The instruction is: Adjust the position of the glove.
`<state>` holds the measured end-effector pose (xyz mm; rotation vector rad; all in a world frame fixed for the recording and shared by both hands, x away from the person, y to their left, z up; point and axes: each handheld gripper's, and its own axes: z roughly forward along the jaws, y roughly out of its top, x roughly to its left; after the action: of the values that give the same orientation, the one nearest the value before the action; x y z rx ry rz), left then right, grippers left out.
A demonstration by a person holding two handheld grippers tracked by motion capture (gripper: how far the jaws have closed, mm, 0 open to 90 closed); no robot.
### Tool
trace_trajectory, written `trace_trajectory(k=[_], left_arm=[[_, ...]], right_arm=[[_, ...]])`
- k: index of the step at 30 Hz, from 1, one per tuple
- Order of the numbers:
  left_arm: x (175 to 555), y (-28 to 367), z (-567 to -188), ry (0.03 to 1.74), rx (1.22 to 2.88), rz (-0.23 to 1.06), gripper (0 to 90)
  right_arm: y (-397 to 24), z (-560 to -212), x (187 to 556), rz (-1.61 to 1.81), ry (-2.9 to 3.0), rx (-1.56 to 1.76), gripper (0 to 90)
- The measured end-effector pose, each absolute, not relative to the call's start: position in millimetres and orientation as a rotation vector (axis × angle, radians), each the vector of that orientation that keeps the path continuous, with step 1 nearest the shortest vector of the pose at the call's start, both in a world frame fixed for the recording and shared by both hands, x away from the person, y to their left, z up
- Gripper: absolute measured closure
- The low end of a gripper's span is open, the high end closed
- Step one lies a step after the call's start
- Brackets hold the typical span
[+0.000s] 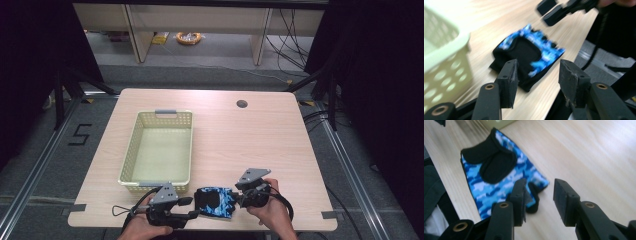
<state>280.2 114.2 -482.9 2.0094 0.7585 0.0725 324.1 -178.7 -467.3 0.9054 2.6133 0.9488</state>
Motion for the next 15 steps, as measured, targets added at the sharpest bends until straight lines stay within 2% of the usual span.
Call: trace_trajectory(k=[3, 8, 15], left_arm=[[285.9, 116.3, -494.1, 0.795, 2.058, 0.037, 44.5], [290.8, 117.1, -497.4, 0.863, 2.015, -0.057, 44.2], [300.4, 114.7, -497.6, 0.973, 1.984, -0.071, 45.0]], right_arm=[[-186.6, -476.8, 320.9, 0.959, 2.621, 1.002, 59.3], [-185.8, -481.3, 318.8, 0.977, 2.614, 1.098, 55.8], [-182.8, -484.9, 319.8, 1.019, 2.6, 1.202, 50.6]])
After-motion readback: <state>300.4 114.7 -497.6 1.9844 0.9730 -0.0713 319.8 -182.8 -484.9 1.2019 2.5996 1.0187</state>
